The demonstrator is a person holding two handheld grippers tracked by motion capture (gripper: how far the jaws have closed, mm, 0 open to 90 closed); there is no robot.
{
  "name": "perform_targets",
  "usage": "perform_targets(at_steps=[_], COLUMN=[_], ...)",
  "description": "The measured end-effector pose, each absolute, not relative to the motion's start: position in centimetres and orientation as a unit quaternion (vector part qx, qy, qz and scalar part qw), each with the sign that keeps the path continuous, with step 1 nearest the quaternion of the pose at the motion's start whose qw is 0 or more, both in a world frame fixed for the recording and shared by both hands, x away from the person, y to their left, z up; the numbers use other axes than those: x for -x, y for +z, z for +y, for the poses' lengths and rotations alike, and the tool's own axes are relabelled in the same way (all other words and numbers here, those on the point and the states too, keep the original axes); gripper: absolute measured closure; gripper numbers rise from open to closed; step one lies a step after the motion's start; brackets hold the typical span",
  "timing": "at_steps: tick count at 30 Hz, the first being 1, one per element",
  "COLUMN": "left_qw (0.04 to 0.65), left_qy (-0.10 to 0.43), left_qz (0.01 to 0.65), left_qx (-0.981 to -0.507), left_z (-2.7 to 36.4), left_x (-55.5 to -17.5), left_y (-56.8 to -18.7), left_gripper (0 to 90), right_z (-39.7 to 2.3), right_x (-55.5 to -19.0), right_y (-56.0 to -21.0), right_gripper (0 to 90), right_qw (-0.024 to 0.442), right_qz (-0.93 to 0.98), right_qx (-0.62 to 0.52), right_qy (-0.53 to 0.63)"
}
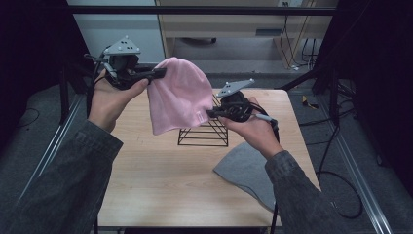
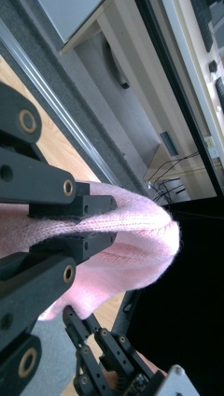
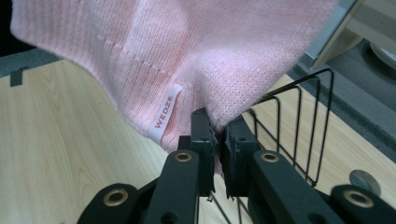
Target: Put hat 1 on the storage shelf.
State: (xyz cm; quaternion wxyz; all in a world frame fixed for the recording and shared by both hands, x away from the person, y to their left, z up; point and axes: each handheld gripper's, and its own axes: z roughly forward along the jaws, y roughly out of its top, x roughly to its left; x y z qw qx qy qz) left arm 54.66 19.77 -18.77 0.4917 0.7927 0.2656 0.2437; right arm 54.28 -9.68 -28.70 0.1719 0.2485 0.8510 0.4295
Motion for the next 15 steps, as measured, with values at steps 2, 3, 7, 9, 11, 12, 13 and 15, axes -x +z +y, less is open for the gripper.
perform_targets(at_steps=[2, 3, 7, 9, 11, 12, 13, 15], left_qw=[0.495, 0.495, 0.494, 0.495, 0.493, 0.495, 0.496, 0.497], left_qy=[0.244, 0.244, 0.250, 0.250, 0.251, 0.253, 0.253, 0.259], left_qz=[0.268, 0.268, 0.270, 0.273, 0.272, 0.274, 0.274, 0.271], left_qx=[-0.790, -0.790, -0.788, -0.786, -0.787, -0.785, -0.784, -0.783], left_z=[19.8, 19.8, 19.8, 19.8, 19.8, 19.7, 19.6, 19.5], left_x=[-55.0, -55.0, -55.5, -55.7, -55.7, -55.8, -55.8, -55.9], left_y=[-18.9, -18.9, -19.2, -19.3, -19.4, -19.4, -19.4, -19.4], left_gripper=[83.8, 83.8, 83.7, 83.7, 83.6, 83.6, 83.6, 83.6], right_z=[-9.9, -9.9, -10.0, -10.1, -10.1, -10.1, -10.1, -10.0], right_x=[-55.0, -55.0, -56.0, -56.3, -56.5, -56.8, -56.8, -57.1], right_y=[-28.4, -28.4, -28.2, -28.2, -28.1, -28.2, -28.2, -28.1], right_gripper=[84.3, 84.3, 84.4, 84.4, 84.4, 84.4, 84.4, 84.4], right_qw=[0.174, 0.174, 0.174, 0.174, 0.173, 0.174, 0.174, 0.175], right_qz=[0.852, 0.852, 0.854, 0.854, 0.853, 0.854, 0.854, 0.853], right_qx=[-0.247, -0.247, -0.248, -0.249, -0.251, -0.252, -0.252, -0.251], right_qy=[0.427, 0.427, 0.422, 0.422, 0.423, 0.421, 0.421, 0.423])
